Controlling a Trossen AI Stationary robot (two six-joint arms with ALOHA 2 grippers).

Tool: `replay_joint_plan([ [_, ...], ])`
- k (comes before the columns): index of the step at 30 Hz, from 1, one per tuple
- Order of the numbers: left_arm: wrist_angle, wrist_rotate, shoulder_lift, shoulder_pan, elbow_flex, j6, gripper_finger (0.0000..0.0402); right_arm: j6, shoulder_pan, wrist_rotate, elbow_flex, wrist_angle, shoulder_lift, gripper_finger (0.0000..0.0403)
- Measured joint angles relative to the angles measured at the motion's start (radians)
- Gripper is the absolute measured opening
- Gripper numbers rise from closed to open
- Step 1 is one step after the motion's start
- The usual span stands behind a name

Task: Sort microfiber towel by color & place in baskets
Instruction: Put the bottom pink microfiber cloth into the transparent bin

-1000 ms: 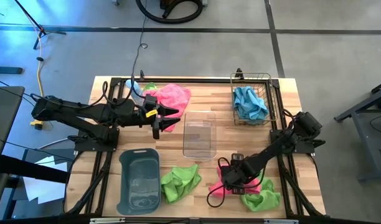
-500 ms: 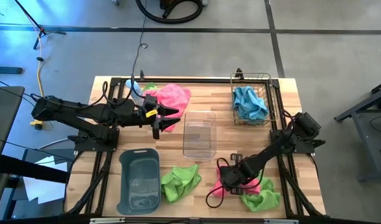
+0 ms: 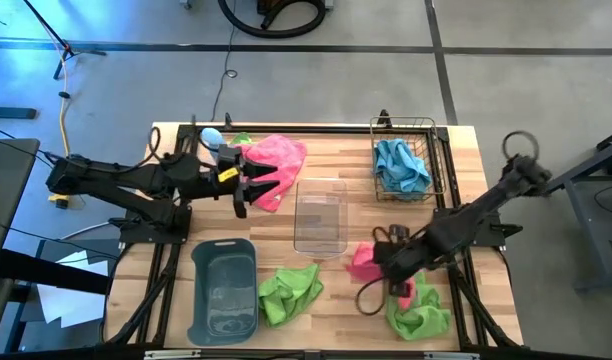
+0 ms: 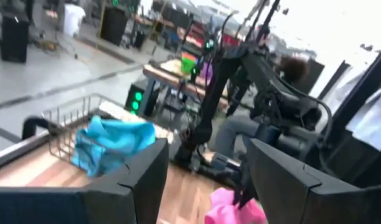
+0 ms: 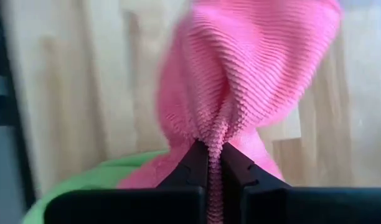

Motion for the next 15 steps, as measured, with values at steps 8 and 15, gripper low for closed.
replay_joint_plan([
  [8, 0.021, -0.071, -0.079, 0.000, 0.000, 0.082, 0.0205, -0.329, -0.027, 0.035, 0.002, 0.159, -0.194, 0.0001],
  [15, 0.048, -0.073, -0.094, 0.000, 0.000, 0.105, 0.0205, -0.483, -0.144, 0.057, 0.002, 0.470, -0.158, 0.0000],
])
